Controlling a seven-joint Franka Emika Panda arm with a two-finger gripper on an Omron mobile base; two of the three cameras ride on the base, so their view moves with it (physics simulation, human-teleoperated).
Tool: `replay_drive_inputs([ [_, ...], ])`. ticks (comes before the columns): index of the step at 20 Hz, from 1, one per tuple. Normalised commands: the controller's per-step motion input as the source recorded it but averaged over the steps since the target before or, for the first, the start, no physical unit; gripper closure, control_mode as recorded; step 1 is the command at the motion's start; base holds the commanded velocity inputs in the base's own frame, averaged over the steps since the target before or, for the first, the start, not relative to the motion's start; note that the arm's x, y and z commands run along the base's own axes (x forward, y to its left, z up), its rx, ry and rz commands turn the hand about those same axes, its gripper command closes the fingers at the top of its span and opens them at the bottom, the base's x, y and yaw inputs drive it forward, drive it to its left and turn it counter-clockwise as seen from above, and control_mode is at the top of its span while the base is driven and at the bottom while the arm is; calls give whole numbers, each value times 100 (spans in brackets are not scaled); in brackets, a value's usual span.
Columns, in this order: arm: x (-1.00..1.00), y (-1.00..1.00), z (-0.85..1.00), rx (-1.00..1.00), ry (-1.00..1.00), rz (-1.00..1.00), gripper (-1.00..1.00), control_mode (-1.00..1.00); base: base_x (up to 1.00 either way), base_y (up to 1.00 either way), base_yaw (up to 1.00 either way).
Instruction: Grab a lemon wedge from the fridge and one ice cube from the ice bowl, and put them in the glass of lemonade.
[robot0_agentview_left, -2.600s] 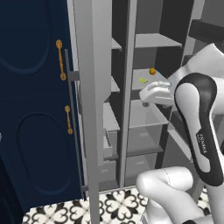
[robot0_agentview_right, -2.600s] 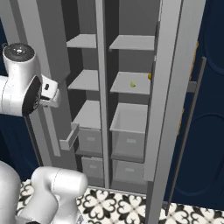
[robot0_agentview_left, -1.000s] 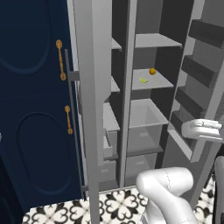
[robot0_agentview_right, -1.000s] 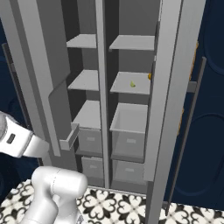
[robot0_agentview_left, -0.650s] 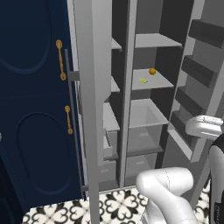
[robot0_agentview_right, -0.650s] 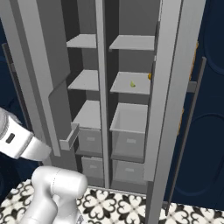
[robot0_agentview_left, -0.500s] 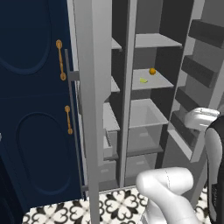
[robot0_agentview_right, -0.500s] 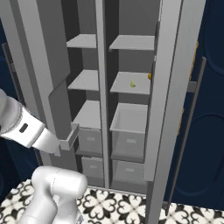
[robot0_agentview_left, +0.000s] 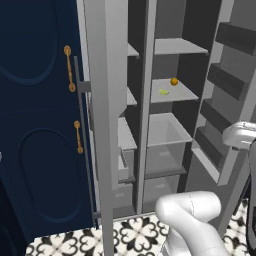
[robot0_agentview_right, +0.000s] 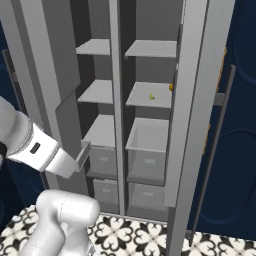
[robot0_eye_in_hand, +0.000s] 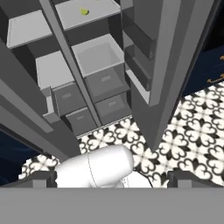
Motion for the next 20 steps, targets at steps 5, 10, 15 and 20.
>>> replay_drive_inputs([
  [5, -10, -4, 2, 0, -6, 0, -100, -100, 0, 0, 0],
  [10, -2, -1, 1, 0, -1, 0, -100, 100, -14, -7, -3],
  [15, 0, 0, 0, 0, 0, 0, -100, 100, -19, -6, -15],
  [20, 0, 0, 0, 0, 0, 0, -100, 100, -1, -14, -19],
])
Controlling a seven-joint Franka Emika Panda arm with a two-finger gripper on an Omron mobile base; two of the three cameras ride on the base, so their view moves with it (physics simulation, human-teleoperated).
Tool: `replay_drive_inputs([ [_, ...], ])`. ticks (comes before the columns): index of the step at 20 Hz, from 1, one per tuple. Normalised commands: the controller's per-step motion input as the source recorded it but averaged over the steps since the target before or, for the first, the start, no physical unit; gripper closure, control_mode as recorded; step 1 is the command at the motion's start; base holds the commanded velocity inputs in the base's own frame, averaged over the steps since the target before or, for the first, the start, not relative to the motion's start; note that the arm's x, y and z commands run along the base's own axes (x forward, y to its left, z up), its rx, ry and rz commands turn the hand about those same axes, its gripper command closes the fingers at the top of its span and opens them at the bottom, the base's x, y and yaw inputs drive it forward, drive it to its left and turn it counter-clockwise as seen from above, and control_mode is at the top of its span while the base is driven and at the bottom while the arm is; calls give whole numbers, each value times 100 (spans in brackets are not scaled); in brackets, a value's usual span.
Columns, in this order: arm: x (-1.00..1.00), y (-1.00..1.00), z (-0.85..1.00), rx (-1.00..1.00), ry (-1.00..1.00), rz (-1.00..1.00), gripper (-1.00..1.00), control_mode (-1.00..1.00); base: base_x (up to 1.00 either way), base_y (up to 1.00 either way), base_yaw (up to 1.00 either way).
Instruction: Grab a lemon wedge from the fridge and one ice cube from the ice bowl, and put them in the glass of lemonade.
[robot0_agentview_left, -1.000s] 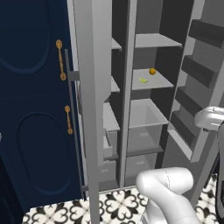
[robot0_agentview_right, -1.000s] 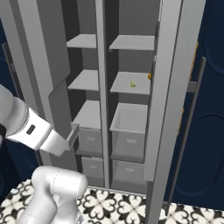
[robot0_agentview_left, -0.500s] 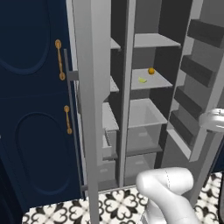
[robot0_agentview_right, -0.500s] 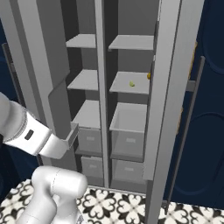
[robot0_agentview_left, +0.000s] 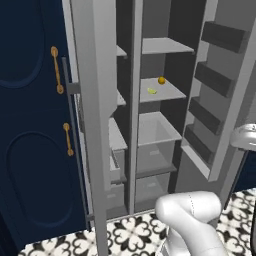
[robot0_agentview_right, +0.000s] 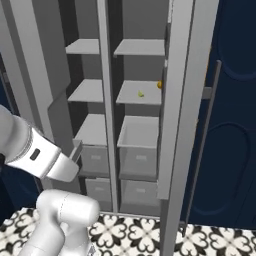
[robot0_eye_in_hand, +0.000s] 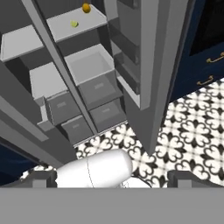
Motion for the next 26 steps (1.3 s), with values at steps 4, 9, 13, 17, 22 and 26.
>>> replay_drive_inputs([
  [4, 0, 0, 0, 0, 0, 0, -100, 100, -1, -23, -20],
  [9, 0, 0, 0, 0, 0, 0, -100, 100, -6, -31, -3],
  [13, 0, 0, 0, 0, 0, 0, -100, 100, 0, -38, 4],
  [17, 0, 0, 0, 0, 0, 0, -100, 100, 0, -21, 11],
  [22, 0, 0, 0, 0, 0, 0, -100, 100, 64, -2, 28],
  [26, 0, 0, 0, 0, 0, 0, -100, 100, 46, -24, 18],
])
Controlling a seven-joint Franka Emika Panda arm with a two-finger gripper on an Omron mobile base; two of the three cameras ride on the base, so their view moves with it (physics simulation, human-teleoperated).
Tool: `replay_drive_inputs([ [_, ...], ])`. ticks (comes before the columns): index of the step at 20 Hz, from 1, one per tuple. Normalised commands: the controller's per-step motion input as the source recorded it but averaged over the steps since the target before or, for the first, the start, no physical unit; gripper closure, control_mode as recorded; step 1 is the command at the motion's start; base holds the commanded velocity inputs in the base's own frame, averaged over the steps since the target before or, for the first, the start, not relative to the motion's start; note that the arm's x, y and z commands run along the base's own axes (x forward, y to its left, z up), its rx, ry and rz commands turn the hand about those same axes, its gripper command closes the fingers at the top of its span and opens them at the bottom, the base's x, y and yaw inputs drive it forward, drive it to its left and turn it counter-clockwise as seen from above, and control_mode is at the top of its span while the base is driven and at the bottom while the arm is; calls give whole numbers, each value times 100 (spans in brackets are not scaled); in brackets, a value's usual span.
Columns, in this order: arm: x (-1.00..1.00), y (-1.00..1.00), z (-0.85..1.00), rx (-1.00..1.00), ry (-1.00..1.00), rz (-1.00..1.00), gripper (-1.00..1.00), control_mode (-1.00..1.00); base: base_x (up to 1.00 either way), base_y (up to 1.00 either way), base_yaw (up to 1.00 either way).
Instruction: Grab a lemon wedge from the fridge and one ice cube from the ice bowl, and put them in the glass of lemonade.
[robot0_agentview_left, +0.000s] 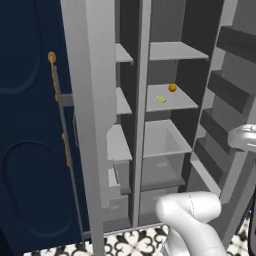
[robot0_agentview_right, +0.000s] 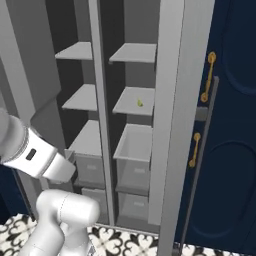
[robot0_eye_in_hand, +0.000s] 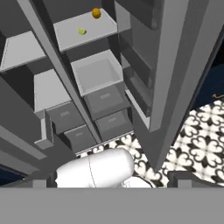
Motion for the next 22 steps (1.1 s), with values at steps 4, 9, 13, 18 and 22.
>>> replay_drive_inputs([
  [4, 0, 0, 0, 0, 0, 0, -100, 100, 16, -34, 3],
  [9, 0, 0, 0, 0, 0, 0, -100, 100, 32, -34, 0],
  [13, 0, 0, 0, 0, 0, 0, -100, 100, 33, -15, 1],
  [18, 0, 0, 0, 0, 0, 0, -100, 100, 12, 1, -6],
  [22, 0, 0, 0, 0, 0, 0, -100, 100, 55, 23, -16],
])
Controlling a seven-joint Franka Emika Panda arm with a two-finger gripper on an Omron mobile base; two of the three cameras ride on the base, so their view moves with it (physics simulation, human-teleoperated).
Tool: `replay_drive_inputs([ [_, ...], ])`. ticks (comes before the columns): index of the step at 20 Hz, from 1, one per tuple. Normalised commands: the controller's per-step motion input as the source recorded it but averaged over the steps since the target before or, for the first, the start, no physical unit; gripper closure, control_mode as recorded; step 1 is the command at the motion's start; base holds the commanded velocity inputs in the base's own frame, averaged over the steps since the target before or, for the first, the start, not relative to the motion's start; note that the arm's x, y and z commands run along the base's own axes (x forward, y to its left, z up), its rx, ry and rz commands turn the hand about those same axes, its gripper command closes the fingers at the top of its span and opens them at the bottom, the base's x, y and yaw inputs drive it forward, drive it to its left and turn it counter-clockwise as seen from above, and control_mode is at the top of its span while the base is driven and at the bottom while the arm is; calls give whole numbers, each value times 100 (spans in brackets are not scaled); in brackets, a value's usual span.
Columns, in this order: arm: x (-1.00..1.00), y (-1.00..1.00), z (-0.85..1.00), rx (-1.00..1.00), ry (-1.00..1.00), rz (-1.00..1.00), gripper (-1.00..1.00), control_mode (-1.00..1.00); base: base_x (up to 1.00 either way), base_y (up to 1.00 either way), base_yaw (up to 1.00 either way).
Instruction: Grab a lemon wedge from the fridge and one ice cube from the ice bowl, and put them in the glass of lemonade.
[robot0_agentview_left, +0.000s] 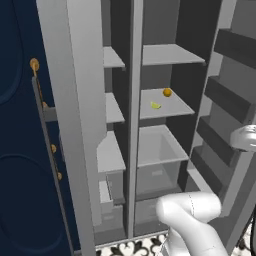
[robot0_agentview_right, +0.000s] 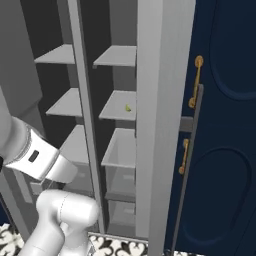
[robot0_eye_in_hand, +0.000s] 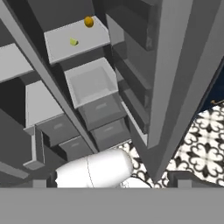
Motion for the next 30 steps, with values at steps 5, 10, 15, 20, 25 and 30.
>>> replay_drive_inputs([
  [5, 0, 0, 0, 0, 0, 0, -100, 100, 80, 42, -6],
  [10, 0, 0, 0, 0, 0, 0, -100, 100, 100, 28, 1],
  [15, 0, 0, 0, 0, 0, 0, -100, 100, 43, -1, 1],
  [20, 2, -8, -1, 0, 23, 7, -100, -100, 0, 0, 0],
  [25, 41, -11, -24, 0, 28, 16, -100, -100, 0, 0, 0],
  [30, 12, -12, -58, -3, -15, 15, -100, -100, 0, 0, 0],
])
